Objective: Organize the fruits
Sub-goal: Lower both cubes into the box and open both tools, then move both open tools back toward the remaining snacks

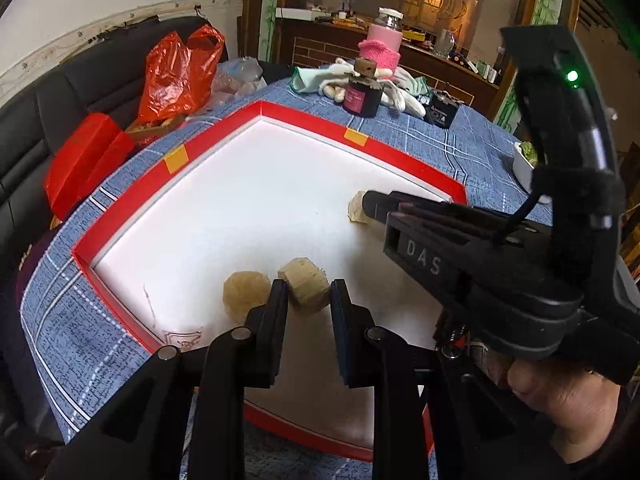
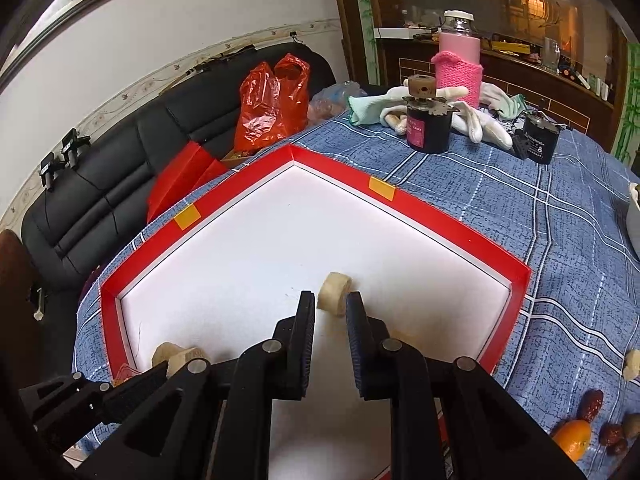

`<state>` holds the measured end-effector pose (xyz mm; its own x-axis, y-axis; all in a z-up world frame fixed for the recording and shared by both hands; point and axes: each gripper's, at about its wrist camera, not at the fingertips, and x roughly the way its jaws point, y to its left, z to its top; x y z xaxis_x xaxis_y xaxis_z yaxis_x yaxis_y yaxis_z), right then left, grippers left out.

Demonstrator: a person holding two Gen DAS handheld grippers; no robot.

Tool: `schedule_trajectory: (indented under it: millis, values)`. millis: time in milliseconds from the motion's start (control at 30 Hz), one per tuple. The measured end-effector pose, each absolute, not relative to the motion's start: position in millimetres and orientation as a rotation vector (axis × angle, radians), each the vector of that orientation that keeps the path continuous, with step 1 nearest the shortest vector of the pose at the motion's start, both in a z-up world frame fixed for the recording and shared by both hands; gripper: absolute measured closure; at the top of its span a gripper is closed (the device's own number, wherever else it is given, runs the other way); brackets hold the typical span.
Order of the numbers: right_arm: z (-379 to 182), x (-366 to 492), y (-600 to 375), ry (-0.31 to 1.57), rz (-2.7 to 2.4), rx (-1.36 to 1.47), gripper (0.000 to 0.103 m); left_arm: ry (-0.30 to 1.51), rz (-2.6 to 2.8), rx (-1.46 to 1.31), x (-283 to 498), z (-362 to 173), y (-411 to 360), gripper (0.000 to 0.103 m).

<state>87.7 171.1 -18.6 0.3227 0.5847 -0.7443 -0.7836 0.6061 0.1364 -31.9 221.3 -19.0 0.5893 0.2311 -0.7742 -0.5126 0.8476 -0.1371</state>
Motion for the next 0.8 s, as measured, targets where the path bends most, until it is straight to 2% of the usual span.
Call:
schedule_trajectory:
  millis: [100, 133, 200, 267, 300, 533, 667, 733, 767, 800]
  values:
    - [-14.9, 88.2, 166.9, 0.844, 0.907, -0.25, 0.084, 0.837, 0.455, -0.406, -33.1, -20.2, 225.7, 0.081]
    - [-12.6, 87.8, 164.7, 0.839, 0.907, -0.241, 0.083, 0.83, 0.458, -0.416, -34.0, -19.4, 227.3, 0.076]
    - [-6.5, 86.1, 159.3, 0.823, 0.908, -0.227, 0.083, 0.817, 0.472, -0.409, -35.0, -16.3, 226.7, 0.056]
    - [-0.1, 84.9, 151.5, 0.808, 0.906, -0.21, 0.082, 0.796, 0.5, -0.39, -37.1, -11.8, 224.5, 0.032]
    - [2.0, 84.5, 148.0, 0.804, 0.904, -0.203, 0.081, 0.787, 0.516, -0.384, -38.7, -9.5, 224.4, 0.029]
    - [18.1, 77.2, 101.1, 0.76, 0.875, -0.121, 0.077, 0.703, 0.546, -0.425, -53.7, -0.6, 223.2, 0.027]
    - [24.0, 65.1, 59.9, 0.718, 0.847, -0.08, 0.065, 0.652, 0.515, -0.394, -55.1, 7.1, 202.9, 0.027]
    - [25.3, 62.2, 37.9, 0.704, 0.827, -0.055, 0.063, 0.642, 0.469, -0.359, -50.7, 10.2, 185.2, 0.027]
    - [25.6, 61.2, 27.0, 0.7, 0.813, -0.046, 0.059, 0.643, 0.455, -0.348, -49.3, 11.1, 179.0, 0.027]
    - [26.0, 60.7, 16.3, 0.695, 0.798, -0.037, 0.049, 0.647, 0.437, -0.335, -46.8, 11.8, 171.9, 0.027]
